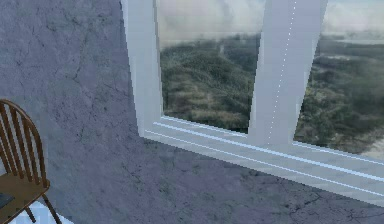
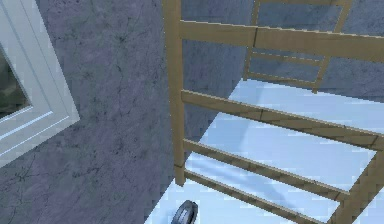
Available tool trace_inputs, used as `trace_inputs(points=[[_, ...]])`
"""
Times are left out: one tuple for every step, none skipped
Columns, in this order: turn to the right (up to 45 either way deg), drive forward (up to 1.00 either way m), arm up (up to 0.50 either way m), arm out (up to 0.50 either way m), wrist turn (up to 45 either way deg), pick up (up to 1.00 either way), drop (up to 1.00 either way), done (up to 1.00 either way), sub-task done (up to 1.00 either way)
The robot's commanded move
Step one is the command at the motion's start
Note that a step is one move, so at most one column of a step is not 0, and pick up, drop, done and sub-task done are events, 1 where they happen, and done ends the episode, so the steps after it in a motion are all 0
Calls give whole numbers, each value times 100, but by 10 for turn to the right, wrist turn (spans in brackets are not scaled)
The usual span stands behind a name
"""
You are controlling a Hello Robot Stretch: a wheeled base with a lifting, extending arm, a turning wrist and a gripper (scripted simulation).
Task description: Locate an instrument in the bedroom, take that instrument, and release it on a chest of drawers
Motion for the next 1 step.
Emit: trace_inputs(points=[[0,0,50,0,0,0,0,0,0]])
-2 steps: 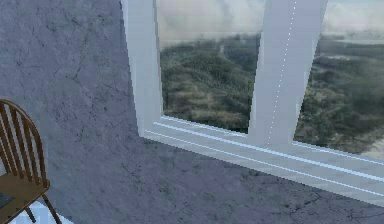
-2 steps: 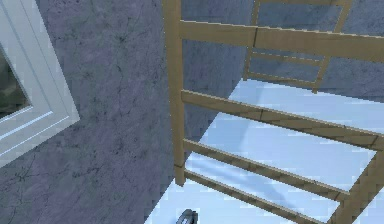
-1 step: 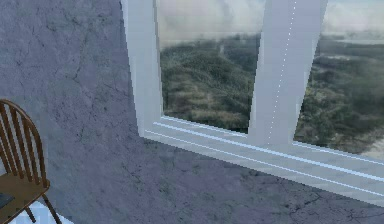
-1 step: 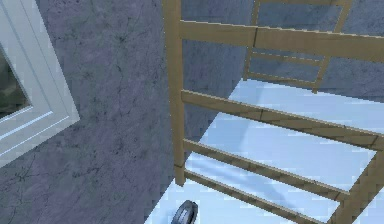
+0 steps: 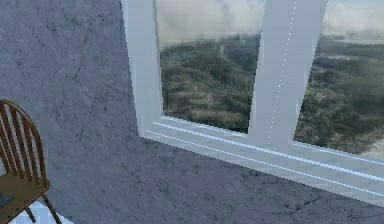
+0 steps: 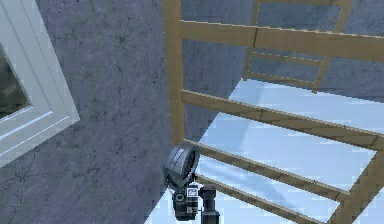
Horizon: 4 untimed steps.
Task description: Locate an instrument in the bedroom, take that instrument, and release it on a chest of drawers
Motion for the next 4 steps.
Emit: trace_inputs(points=[[0,0,38,0,0,0,0,0,0],[0,0,0,0,-450,0,0,0,0],[0,0,0,0,-450,0,0,0,0],[0,0,0,0,-450,0,0,0,0]])
